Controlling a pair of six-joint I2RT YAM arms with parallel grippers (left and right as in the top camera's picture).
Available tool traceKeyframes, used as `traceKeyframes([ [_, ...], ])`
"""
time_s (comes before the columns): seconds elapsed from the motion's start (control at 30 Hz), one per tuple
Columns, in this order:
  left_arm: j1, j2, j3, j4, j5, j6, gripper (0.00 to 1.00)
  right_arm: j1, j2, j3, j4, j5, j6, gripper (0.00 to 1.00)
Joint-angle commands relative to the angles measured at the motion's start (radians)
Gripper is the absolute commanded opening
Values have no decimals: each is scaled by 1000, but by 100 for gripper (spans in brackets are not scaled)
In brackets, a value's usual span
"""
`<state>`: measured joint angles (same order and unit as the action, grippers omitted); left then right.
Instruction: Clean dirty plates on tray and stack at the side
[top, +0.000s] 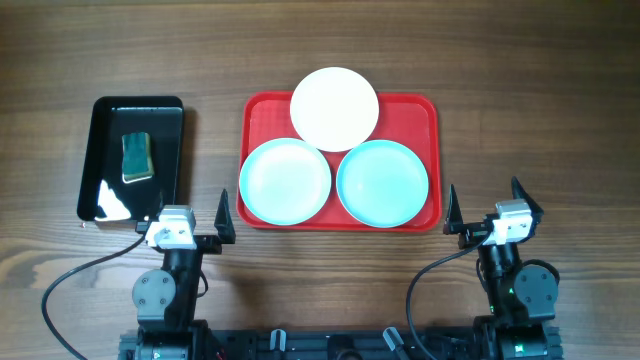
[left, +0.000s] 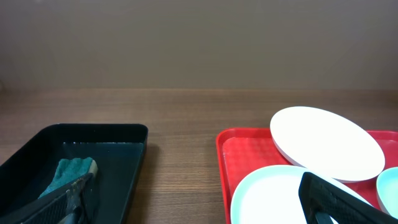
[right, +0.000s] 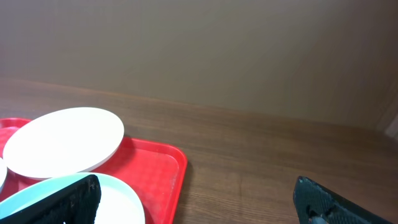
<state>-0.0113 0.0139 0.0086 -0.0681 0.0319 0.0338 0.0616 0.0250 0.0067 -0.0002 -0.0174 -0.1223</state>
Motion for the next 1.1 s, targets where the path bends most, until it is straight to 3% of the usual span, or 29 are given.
traceKeyframes([
  [0.0, -4, -5, -3, -7, 12, 14, 100, -4, 4, 0, 5, 20, -9, 100],
  [0.8, -4, -5, -3, 6, 23, 8, 100, -4, 4, 0, 5, 20, -9, 100],
  [0.83, -5, -5, -3, 26, 124, -45, 100, -4, 4, 0, 5, 20, -9, 100],
  [0.9, -5, -5, -3, 60, 581, -177, 100, -4, 4, 0, 5, 20, -9, 100],
  [0.97, -5, -5, -3, 265, 757, -177, 100, -4, 4, 0, 5, 20, -9, 100],
  [1.03, -3, -5, -2, 610, 764, -177, 100, -4, 4, 0, 5, 20, -9, 100],
  [1.07, -3, -4, 15, 708, 698, -177, 100, -4, 4, 0, 5, 20, -9, 100],
])
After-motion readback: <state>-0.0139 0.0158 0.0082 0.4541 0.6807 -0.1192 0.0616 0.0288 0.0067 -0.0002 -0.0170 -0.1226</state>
